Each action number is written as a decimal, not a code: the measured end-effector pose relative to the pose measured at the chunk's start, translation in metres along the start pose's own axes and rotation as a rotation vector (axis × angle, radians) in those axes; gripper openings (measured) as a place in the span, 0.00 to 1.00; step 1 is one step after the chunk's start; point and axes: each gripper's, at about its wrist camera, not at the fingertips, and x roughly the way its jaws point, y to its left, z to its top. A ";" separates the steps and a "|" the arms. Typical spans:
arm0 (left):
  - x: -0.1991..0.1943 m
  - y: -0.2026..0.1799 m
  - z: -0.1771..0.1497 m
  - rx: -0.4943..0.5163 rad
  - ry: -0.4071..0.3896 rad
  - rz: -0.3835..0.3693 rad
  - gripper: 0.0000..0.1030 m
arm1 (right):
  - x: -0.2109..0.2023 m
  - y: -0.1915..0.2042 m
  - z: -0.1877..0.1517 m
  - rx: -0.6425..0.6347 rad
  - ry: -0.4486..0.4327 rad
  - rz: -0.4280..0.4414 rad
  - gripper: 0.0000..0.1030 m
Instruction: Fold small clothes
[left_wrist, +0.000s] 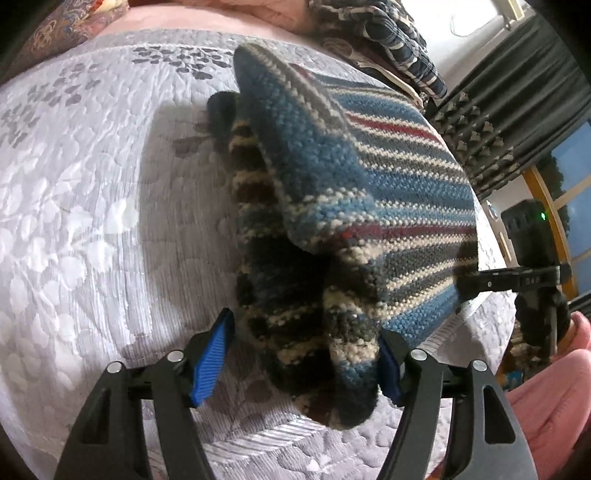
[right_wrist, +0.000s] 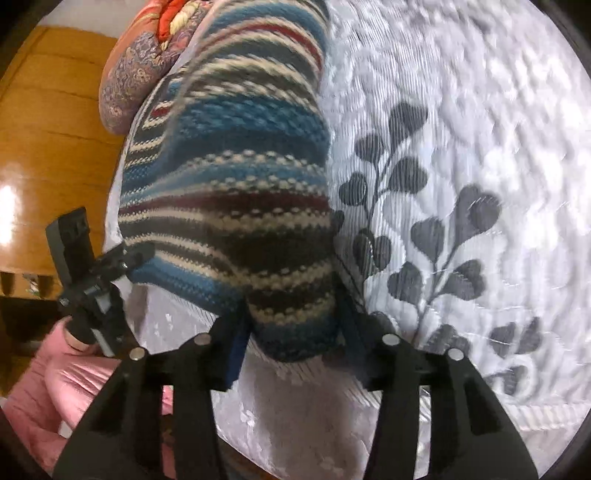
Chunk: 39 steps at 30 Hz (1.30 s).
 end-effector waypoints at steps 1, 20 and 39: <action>-0.005 -0.001 0.003 -0.010 0.004 0.002 0.68 | -0.007 0.004 0.002 -0.018 -0.014 -0.024 0.55; -0.131 -0.078 0.022 -0.071 -0.201 0.319 0.81 | -0.098 0.108 -0.010 -0.081 -0.250 -0.386 0.89; -0.156 -0.113 -0.042 -0.149 -0.199 0.429 0.89 | -0.096 0.162 -0.073 -0.075 -0.306 -0.461 0.96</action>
